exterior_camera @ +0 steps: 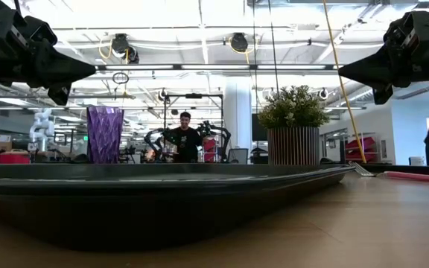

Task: Pick and place plate/cup/fork/spoon on tray
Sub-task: Prepare the black serving tray

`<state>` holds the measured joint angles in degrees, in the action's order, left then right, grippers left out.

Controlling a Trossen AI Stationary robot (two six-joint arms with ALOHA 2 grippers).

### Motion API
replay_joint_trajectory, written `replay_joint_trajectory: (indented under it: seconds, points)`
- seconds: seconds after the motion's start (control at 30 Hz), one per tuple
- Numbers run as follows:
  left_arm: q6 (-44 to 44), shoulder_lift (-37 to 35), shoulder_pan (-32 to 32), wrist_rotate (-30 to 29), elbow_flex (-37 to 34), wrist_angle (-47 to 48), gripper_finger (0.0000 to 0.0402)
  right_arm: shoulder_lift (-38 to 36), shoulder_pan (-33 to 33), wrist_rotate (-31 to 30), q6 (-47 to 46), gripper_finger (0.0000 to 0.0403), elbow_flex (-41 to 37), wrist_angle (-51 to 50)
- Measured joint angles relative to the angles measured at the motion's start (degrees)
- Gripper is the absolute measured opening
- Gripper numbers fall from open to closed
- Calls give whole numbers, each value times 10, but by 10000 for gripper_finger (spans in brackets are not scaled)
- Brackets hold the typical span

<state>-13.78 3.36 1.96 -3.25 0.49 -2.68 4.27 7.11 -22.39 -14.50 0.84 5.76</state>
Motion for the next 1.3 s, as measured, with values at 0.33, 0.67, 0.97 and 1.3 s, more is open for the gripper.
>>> replay_joint_trajectory:
  seconds: [0.33,0.67,0.97,1.3]
  points:
    - [-1,0,0,0,0,-1,10,0,0,0,-15,0,0,0]
    - [-30,0,0,2,0,-21,10,0,0,27,6,0,1,43]
    - [30,0,0,0,1,-226,10,86,0,104,146,27,152,94]
    - [46,25,-4,-94,82,-69,10,440,-16,29,68,150,517,-378]
